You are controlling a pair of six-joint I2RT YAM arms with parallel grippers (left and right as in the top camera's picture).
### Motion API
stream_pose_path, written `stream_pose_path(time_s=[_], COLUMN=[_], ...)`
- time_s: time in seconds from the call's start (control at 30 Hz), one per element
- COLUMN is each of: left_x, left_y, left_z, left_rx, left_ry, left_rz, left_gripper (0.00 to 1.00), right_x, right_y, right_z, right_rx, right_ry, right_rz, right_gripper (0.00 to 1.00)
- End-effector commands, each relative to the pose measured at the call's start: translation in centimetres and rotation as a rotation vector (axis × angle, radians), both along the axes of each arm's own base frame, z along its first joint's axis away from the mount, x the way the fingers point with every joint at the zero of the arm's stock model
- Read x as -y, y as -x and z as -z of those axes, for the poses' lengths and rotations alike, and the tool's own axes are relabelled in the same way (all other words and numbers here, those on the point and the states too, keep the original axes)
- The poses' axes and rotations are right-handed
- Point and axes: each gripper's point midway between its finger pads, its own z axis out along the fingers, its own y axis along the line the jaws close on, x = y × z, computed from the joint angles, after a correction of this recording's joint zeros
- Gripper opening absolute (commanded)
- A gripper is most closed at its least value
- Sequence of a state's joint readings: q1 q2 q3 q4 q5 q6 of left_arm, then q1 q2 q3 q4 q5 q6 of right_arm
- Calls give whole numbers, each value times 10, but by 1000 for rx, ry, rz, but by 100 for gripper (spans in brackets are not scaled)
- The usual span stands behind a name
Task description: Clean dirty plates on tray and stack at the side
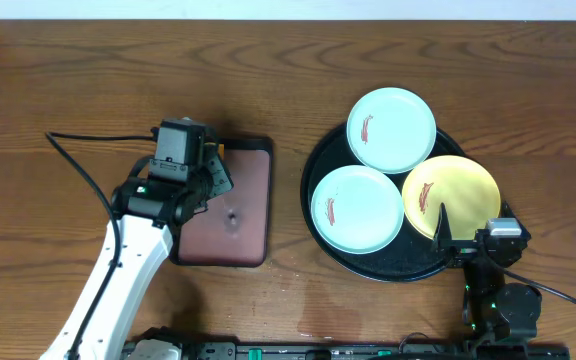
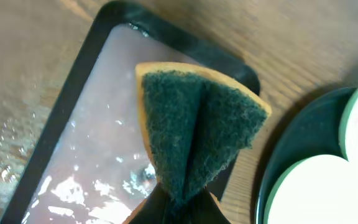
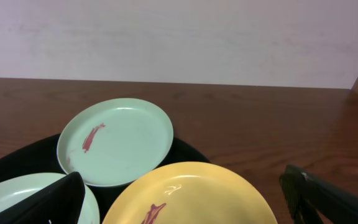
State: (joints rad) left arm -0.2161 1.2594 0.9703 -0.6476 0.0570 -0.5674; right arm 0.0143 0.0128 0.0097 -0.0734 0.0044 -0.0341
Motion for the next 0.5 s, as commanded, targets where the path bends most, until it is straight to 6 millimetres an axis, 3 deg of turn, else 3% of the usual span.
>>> stream_pose_path(time_s=[0.0,0.07,0.17,0.3,0.47], left_x=[-3,0,0,5,28], left_y=[15,28,33,24,26], left_z=[45,65,76,66,42], left_rx=[-166,-269,-320,-275,-259], left_ry=[92,148,152,193,343], left_rz=[-226,-342,-383,-372,-326], left_gripper=[8,7,7,8,8], right_x=[2,2,2,2,2], right_y=[0,0,0,0,0], right_z=[2,2,2,2,2], right_rx=[-2,-2,-2,-2,-2], right_ry=[8,8,8,8,8], right_rz=[9,9,9,9,9], right_gripper=[99,99,99,99,99])
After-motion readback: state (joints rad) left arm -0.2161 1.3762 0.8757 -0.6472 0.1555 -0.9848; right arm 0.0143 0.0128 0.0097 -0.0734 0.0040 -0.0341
